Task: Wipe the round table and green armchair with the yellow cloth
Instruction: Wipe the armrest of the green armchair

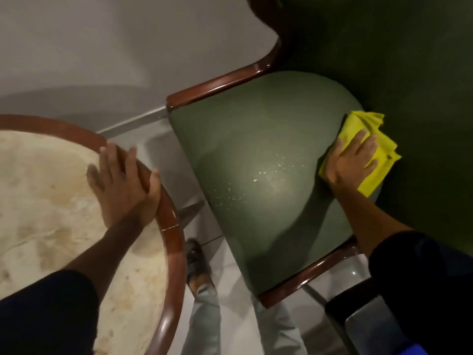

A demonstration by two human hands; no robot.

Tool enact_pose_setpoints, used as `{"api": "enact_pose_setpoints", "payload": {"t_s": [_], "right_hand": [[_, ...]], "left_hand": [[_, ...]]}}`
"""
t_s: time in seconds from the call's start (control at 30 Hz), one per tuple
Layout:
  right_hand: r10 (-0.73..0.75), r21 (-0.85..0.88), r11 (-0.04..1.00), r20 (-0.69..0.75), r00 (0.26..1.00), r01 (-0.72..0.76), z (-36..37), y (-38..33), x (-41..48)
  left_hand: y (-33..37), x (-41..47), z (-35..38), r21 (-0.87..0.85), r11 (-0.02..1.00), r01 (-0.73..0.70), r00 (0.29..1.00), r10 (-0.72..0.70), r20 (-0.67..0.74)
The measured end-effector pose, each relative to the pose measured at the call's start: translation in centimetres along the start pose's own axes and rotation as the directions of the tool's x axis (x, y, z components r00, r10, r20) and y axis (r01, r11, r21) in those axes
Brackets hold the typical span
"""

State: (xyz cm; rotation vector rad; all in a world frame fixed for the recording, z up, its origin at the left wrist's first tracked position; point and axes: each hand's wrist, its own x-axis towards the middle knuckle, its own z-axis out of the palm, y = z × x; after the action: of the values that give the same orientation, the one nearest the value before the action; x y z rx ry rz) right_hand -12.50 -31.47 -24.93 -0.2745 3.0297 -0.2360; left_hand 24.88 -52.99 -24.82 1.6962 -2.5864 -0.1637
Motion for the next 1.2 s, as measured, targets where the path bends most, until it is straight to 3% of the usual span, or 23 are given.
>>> {"api": "enact_pose_setpoints", "payload": {"t_s": [0.07,0.13,0.3,0.47,0.57,0.7,0.77,0.83,0.9,1.0,1.03,1.1,1.17,1.2], "right_hand": [[-0.059,0.005,0.998,0.017,0.998,0.059,0.1,-0.8,-0.3],[-0.212,0.007,0.977,0.052,0.976,0.212,-0.1,-1.6,-2.7],[-0.583,0.052,0.808,0.205,0.786,0.586,0.1,-4.2,-13.3],[-0.74,0.022,0.654,0.223,0.634,0.756,1.9,-11.0,-14.4],[-0.828,-0.01,0.508,0.271,0.492,0.861,2.6,-14.2,-14.3],[-0.908,-0.03,0.181,0.378,0.179,0.983,2.3,-11.1,-17.0],[-0.898,-0.085,0.075,0.427,0.105,0.994,2.4,-8.5,-19.5],[-0.882,-0.136,0.016,0.466,0.078,0.991,2.7,-5.9,-22.0],[-0.885,-0.155,0.03,0.456,0.098,0.988,2.8,-3.1,-23.6],[-0.911,-0.128,0.195,0.345,0.228,0.972,2.1,0.4,-24.2],[-0.896,-0.105,0.304,0.308,0.321,0.947,1.7,1.2,-24.0],[-0.775,-0.081,0.586,0.233,0.587,0.806,0.9,2.5,-22.1],[-0.529,-0.104,0.831,0.159,0.834,0.546,0.2,4.3,-19.0],[-0.384,-0.101,0.913,0.115,0.916,0.395,-0.2,5.4,-17.1]], "left_hand": [[0.3,0.1,-0.3,0.006,1.0,0.003,1.0,-0.003,0.02],[0.4,0.2,-0.5,0.008,1.0,0.015,1.0,-0.015,0.024],[0.4,-0.1,-0.7,0.013,1.0,0.006,1.0,-0.007,0.014],[0.4,-0.3,-0.6,0.004,1.0,-0.001,1.0,0.001,-0.009],[0.2,-0.1,-0.4,0.001,1.0,-0.013,1.0,0.013,-0.016],[0.0,-0.2,-0.3,0.025,0.999,-0.021,0.999,0.022,-0.03],[-0.1,-0.2,-0.3,0.023,0.999,-0.023,0.999,0.024,-0.028],[-0.1,-0.2,-0.2,0.022,1.0,-0.023,0.999,0.024,-0.033],[0.0,-0.2,-0.3,0.009,1.0,-0.023,0.999,0.023,-0.04],[0.0,-0.1,-0.3,-0.009,1.0,-0.022,0.999,0.022,-0.049],[0.0,-0.2,-0.3,-0.01,1.0,-0.023,0.998,0.022,-0.051],[0.1,-0.2,-0.4,-0.006,1.0,-0.025,0.998,0.025,-0.055],[0.1,-0.3,-0.4,-0.004,1.0,-0.03,0.998,0.03,-0.057],[0.2,-0.3,-0.4,-0.004,1.0,-0.031,0.998,0.03,-0.057]]}}
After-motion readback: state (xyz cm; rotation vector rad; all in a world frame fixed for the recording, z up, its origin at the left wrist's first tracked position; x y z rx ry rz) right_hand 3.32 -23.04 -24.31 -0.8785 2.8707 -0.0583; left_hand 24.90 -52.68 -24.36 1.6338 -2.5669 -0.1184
